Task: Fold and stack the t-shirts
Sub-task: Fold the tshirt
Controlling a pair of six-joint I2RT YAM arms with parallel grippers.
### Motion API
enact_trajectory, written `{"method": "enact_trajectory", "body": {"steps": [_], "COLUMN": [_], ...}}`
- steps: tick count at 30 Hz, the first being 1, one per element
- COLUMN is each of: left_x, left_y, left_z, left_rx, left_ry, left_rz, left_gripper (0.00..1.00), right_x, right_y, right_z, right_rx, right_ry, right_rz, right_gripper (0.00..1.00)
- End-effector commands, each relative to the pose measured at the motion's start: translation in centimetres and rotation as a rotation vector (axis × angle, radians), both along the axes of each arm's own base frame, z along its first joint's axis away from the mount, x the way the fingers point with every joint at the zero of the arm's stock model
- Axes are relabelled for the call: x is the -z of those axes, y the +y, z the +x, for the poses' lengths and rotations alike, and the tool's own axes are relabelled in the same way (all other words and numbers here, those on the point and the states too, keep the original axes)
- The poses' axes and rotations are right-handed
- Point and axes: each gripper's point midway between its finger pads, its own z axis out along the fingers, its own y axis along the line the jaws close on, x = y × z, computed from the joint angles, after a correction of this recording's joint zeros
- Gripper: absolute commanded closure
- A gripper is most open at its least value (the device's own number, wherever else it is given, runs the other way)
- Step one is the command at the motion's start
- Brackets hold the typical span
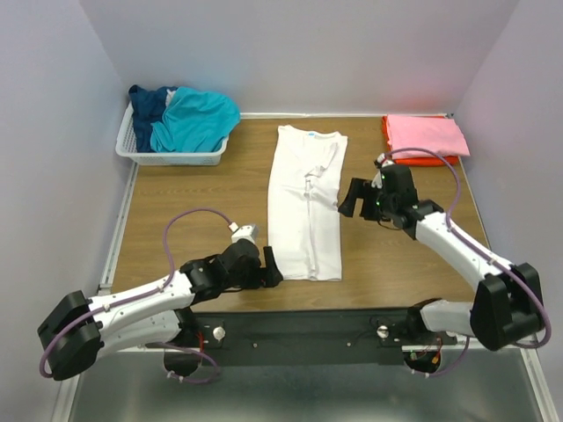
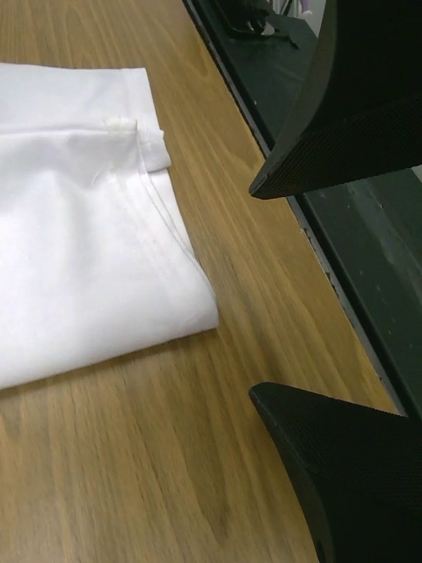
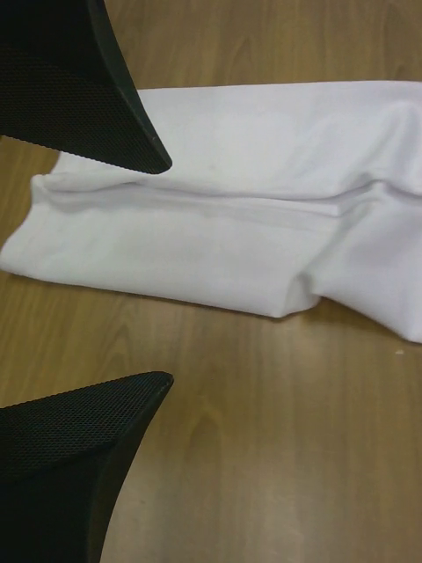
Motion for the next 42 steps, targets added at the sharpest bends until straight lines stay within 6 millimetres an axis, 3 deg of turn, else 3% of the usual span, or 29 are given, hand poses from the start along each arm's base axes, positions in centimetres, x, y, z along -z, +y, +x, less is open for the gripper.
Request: {"method": "enact_trajectory", "body": {"steps": [1,2,5,10,17,22,27,30,33,38,42], "left_x": [-0.9,-1.1,0.4,2.0,3.0,3.5,3.8,4.1,4.4,4.9,4.7], "left_y": [-0.5,-0.8,-0.4,0.2,-0.7,-1.0,-0.6,-0.6,-0.8,-0.6,-0.6], "left_z": [1.0,1.2,1.8,2.9,2.4,0.9,1.1,1.4,1.3,0.8,0.6], "left_rx": [-0.070,-0.072,-0.079,-0.099,-0.036,0.023,0.005,-0.003,0.000,0.005,0.007], "left_ry": [-0.020,-0.028,-0.011,0.024,0.056,0.099,0.090,0.091,0.110,0.128,0.128], "left_rz": [-0.096,-0.112,-0.057,-0.016,-0.029,-0.056,-0.040,-0.023,-0.020,-0.023,-0.036], "left_gripper": [0.13,0.17,0.32,0.47,0.58,0.64,0.67,0.78,1.00,1.00,1.00], "right_x": [-2.1,-0.9,-0.3,2.7,4.0,4.6,5.0,5.4,6.3,8.4,9.6], "right_y": [1.5,1.7,2.4,2.7,2.2,1.5,1.5,1.6,1.7,2.6,2.5], "right_z": [-2.7,-3.9,-5.9,-9.2,-10.3,-10.1,-10.7,-11.4,-12.9,-16.3,-17.4], "right_rx": [-0.015,-0.019,-0.066,-0.100,-0.073,-0.032,-0.040,-0.061,-0.074,-0.142,-0.139], "right_ry": [-0.027,0.014,0.059,0.176,0.213,0.218,0.249,0.278,0.332,0.431,0.478], "right_rz": [0.171,0.189,0.241,0.285,0.283,0.248,0.248,0.245,0.209,0.179,0.158], "right_gripper": [0.00,0.00,0.00,0.00,0.00,0.00,0.00,0.00,0.00,0.05,0.13]}}
